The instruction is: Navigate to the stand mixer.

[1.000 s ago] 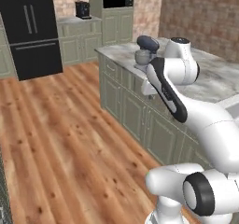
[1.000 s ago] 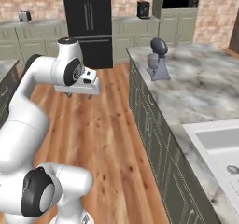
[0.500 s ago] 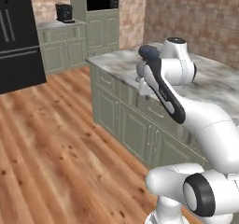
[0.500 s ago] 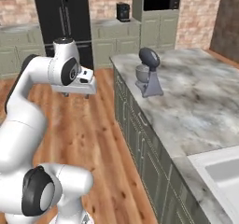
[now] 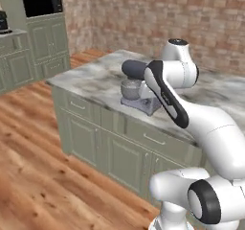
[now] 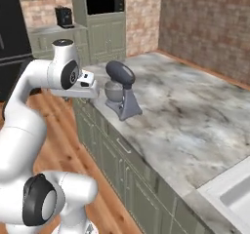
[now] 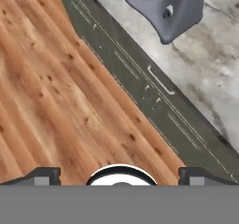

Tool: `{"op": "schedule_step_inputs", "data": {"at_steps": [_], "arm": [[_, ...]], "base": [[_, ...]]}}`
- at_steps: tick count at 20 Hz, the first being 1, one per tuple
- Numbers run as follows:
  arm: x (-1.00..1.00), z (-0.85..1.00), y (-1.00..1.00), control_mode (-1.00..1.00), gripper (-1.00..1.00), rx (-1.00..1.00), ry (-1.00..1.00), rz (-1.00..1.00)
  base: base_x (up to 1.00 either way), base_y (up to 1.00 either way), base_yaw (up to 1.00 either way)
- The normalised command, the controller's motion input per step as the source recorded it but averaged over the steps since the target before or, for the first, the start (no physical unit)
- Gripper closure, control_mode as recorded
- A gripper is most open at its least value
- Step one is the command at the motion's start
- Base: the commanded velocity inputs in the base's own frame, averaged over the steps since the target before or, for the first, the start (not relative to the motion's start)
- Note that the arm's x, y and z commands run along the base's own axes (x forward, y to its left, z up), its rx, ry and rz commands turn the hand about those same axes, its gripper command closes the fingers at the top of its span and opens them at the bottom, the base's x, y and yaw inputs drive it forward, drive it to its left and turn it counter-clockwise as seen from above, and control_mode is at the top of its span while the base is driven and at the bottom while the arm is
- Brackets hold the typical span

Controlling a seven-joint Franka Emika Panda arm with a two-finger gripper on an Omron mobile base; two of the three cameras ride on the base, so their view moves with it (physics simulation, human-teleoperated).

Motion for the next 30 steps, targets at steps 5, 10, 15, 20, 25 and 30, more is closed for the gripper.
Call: {"op": "schedule_step_inputs", "data": {"at_steps": [5, 10, 15, 20, 25, 30], "arm": [[0.00, 0.00, 0.00, 1.00, -1.00, 0.00, 0.00, 0.00], [0.00, 0.00, 0.00, 1.00, -1.00, 0.00, 0.00, 0.00], [0.00, 0.00, 0.00, 1.00, -1.00, 0.00, 0.00, 0.00], [0.00, 0.00, 0.00, 1.00, -1.00, 0.00, 0.00, 0.00], [0.00, 0.00, 0.00, 1.00, -1.00, 0.00, 0.00, 0.00], [0.00, 0.00, 0.00, 1.00, -1.00, 0.00, 0.00, 0.00]], "base": [[0.96, 0.51, -0.51], [0.75, 0.47, -0.47], [0.50, 0.41, -0.49], [0.79, 0.37, -0.53], [0.88, 0.40, -0.50], [0.82, 0.44, -0.41]]}}
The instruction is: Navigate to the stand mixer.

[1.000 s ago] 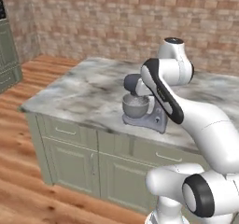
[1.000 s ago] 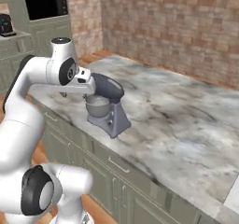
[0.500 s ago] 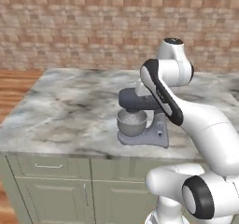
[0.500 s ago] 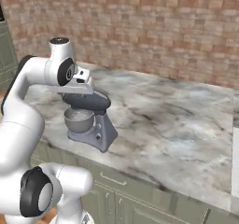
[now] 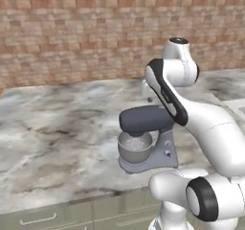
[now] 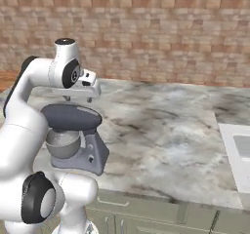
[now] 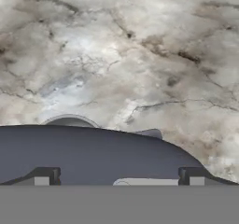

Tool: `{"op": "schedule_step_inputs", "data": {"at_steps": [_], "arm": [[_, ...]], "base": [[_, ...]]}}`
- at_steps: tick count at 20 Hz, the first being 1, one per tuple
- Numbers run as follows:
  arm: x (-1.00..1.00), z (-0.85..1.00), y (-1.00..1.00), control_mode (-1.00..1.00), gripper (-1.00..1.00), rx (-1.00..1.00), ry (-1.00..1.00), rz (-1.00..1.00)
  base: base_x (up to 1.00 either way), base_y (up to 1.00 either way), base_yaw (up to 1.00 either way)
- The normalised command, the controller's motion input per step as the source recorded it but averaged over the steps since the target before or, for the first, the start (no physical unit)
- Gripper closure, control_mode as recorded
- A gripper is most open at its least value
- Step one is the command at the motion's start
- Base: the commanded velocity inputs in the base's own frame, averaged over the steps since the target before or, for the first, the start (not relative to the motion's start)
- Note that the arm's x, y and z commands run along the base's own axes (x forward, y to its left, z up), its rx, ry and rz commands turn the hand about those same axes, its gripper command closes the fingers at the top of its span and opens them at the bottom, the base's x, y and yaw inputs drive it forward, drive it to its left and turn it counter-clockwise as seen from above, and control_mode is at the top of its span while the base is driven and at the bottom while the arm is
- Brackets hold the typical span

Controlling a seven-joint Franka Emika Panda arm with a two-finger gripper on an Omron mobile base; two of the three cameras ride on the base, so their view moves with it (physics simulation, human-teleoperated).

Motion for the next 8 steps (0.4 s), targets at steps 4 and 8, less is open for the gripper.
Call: {"op": "schedule_step_inputs", "data": {"at_steps": [4, 8], "arm": [[0.00, 0.00, 0.00, 1.00, -1.00, 0.00, 0.00, 0.00], [0.00, 0.00, 0.00, 1.00, -1.00, 0.00, 0.00, 0.00]], "base": [[0.80, 0.49, -0.38], [0.79, 0.51, -0.36]]}}
